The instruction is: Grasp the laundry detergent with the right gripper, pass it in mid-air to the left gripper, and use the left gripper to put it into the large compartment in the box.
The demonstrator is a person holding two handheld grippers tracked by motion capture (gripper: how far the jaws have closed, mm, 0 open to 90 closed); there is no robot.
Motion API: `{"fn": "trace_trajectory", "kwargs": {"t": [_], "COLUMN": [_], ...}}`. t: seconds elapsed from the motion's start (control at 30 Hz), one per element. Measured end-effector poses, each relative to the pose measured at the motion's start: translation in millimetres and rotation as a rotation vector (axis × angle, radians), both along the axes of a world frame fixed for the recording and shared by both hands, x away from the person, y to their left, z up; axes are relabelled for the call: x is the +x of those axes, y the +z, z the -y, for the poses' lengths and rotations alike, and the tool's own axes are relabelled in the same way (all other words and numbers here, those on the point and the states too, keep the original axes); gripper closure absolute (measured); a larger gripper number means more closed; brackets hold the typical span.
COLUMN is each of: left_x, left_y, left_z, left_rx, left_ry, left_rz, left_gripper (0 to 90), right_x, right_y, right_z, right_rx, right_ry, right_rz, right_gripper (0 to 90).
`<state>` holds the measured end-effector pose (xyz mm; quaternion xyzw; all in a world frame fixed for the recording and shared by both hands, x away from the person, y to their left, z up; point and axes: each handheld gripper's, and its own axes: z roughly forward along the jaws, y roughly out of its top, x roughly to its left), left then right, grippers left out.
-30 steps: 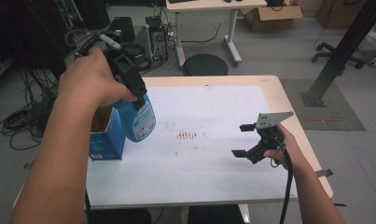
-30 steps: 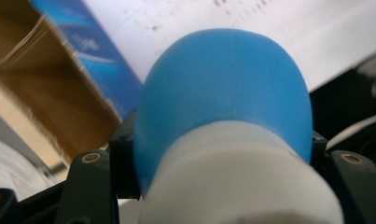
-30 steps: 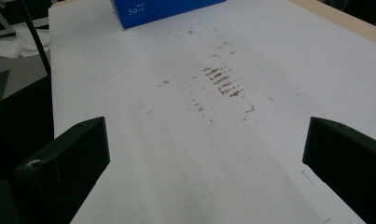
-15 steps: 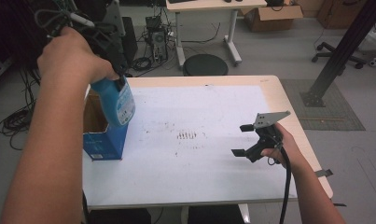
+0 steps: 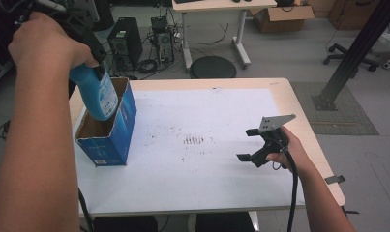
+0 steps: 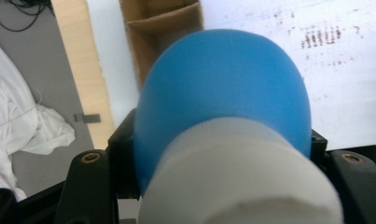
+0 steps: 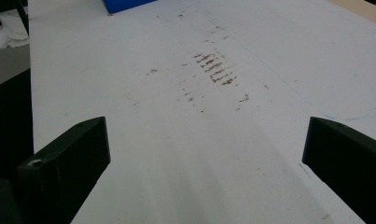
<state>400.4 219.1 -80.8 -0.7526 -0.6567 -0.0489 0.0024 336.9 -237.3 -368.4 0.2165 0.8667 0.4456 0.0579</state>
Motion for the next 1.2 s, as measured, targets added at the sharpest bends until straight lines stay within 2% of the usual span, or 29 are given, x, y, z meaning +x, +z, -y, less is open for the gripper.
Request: {"fn": "trace_trajectory", "kwargs": {"t": [0.2,0.57,1.0,1.2], "left_x": [5.9,13.9,20.6,22.3], "left_y": [-3.6,-10.9,-30.8,-44.7], "left_z": [-12.2,-26.8,-33.7,-38.7], "left_rx": [0.015,-0.007,-0.011,-0.021], "left_ry": [0.035,0.08,0.085,0.087], "left_rz": [-0.006,-0.007,-0.028,-0.038], "left_gripper": [38.0,38.0,38.0,38.0], "right_x": [1.4,1.9,1.7,1.0], "right_y": [-0.2,-1.3,-1.5,-2.1], "right_z": [-2.5,-1.6,-2.7,-3.3], "right_rx": [-0.004,-0.009,-0.009,-0.009], "right_ry": [-0.003,-0.01,-0.012,-0.013], "right_rz": [0.001,-0.007,-0.01,-0.011], "right_gripper": [0.8,0.9,0.9,0.9]}}
